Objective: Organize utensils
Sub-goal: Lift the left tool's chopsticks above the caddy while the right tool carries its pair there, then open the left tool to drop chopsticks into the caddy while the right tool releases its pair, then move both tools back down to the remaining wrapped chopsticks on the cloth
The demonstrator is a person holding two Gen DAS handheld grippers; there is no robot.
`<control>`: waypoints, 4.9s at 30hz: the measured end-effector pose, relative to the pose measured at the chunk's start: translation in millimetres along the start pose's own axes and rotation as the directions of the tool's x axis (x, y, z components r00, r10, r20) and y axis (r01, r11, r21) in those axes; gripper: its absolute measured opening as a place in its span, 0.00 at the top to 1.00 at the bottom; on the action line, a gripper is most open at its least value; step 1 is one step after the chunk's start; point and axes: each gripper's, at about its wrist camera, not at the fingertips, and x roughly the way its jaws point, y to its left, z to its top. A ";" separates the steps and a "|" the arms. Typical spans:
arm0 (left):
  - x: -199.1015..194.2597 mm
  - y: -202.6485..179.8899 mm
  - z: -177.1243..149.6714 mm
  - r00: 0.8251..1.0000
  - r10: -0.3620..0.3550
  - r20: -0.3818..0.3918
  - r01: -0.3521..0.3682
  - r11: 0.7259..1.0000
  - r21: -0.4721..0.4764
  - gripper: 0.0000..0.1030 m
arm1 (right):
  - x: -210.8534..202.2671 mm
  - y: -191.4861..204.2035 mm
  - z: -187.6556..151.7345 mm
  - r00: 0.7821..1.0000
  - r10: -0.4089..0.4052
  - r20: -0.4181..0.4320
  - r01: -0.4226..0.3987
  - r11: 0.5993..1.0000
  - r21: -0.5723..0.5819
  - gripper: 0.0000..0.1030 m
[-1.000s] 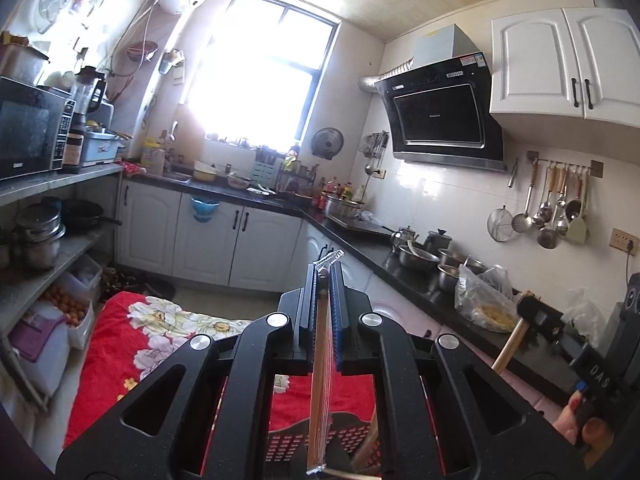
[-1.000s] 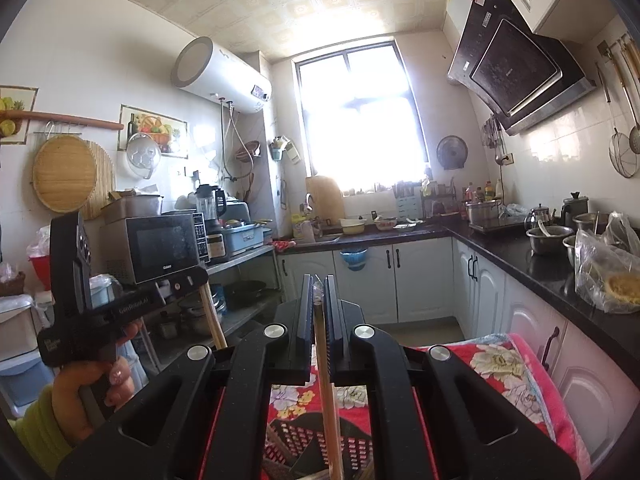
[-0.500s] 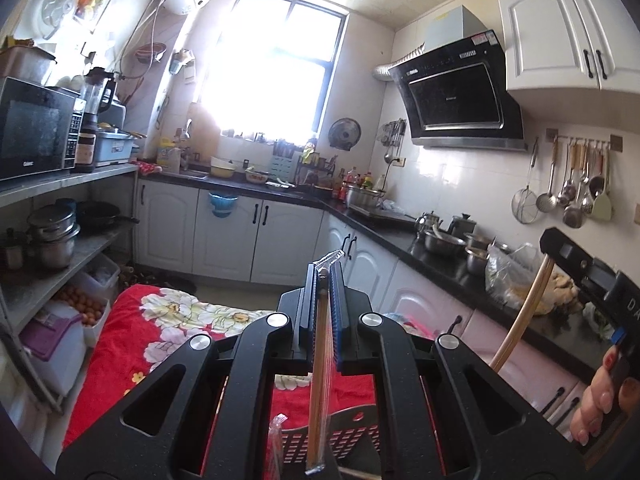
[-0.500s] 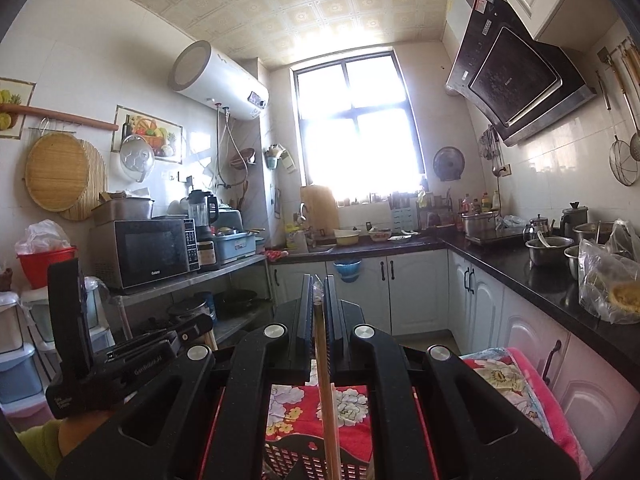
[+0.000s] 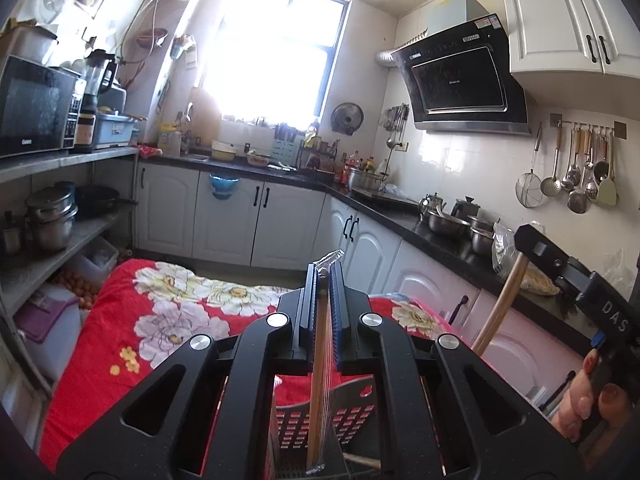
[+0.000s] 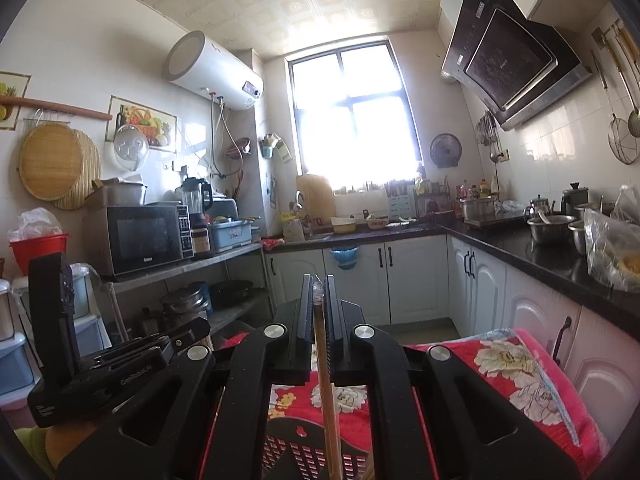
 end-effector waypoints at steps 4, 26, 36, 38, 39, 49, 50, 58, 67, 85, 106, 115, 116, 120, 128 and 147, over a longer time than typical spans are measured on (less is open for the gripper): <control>1.4 2.7 -8.6 1.000 -0.002 -0.007 0.002 1.000 -0.005 0.97 | 5.2 -2.8 -11.6 1.000 -0.001 -0.007 0.001 1.000 0.020 0.95; 3.3 6.8 -37.1 0.998 -0.022 -0.056 0.021 1.000 -0.021 0.97 | 21.1 -10.3 -51.0 0.998 -0.003 -0.064 0.008 0.997 0.080 0.94; -1.1 5.6 -46.0 0.996 -0.026 -0.081 0.024 0.999 -0.029 0.97 | 11.4 -18.4 -56.4 0.997 -0.023 -0.079 0.031 0.994 0.101 0.94; -2.6 6.5 -46.8 0.996 -0.027 -0.086 0.024 0.999 -0.033 0.97 | 8.4 -19.2 -57.5 0.996 -0.029 -0.082 0.038 0.994 0.104 0.94; -3.0 6.7 -47.3 0.996 -0.027 -0.087 0.024 0.999 -0.035 0.97 | 6.1 -19.9 -58.4 0.996 -0.035 -0.083 0.044 0.993 0.106 0.94; -11.9 9.6 -49.4 0.996 -0.013 -0.094 0.009 0.999 -0.048 0.97 | -11.5 -27.1 -65.4 0.990 -0.073 -0.122 0.087 0.990 0.114 0.88; -12.7 9.5 -50.1 0.995 -0.011 -0.095 0.007 0.999 -0.047 0.96 | -13.5 -27.1 -66.1 0.989 -0.080 -0.126 0.094 0.989 0.111 0.86; -19.4 10.9 -54.7 0.993 -0.010 -0.114 0.003 0.998 -0.063 0.85 | -26.6 -30.7 -68.6 0.984 -0.102 -0.148 0.119 0.987 0.109 0.72; -33.4 14.8 -56.0 0.993 -0.017 -0.115 0.006 0.995 -0.095 0.62 | -41.8 -30.3 -69.3 0.983 -0.100 -0.157 0.118 0.986 0.115 0.56; -66.7 20.7 -56.5 0.995 -0.049 -0.086 0.035 0.986 -0.161 0.23 | -65.8 -25.7 -72.2 0.981 -0.087 -0.176 0.110 0.986 0.122 0.32; -101.5 30.9 -80.6 0.991 -0.022 -0.129 -0.001 0.984 -0.180 0.10 | -101.9 -0.3 -84.4 0.971 -0.053 -0.232 0.072 0.994 0.076 0.27; -109.4 32.5 -96.5 0.985 -0.001 -0.175 -0.028 0.986 -0.163 0.10 | -106.4 13.9 -103.0 0.953 -0.025 -0.302 0.045 0.997 0.060 0.27; -109.8 33.1 -98.9 0.983 -0.001 -0.182 -0.030 0.986 -0.166 0.10 | -106.3 14.2 -105.2 0.950 -0.021 -0.311 0.041 0.997 0.059 0.27; -110.8 34.6 -107.1 0.979 0.003 -0.204 -0.037 0.986 -0.163 0.10 | -106.3 17.8 -115.5 0.939 -0.013 -0.345 0.033 0.998 0.053 0.27; -109.0 33.1 -122.9 0.967 0.007 -0.256 -0.046 0.988 -0.148 0.10 | -104.7 17.0 -131.3 0.915 -0.010 -0.403 0.035 0.998 0.054 0.27; -83.9 10.9 -167.9 0.903 -0.055 -0.426 0.008 0.994 -0.112 0.42 | -111.3 3.0 -162.1 0.871 -0.037 -0.490 0.087 0.993 0.080 0.27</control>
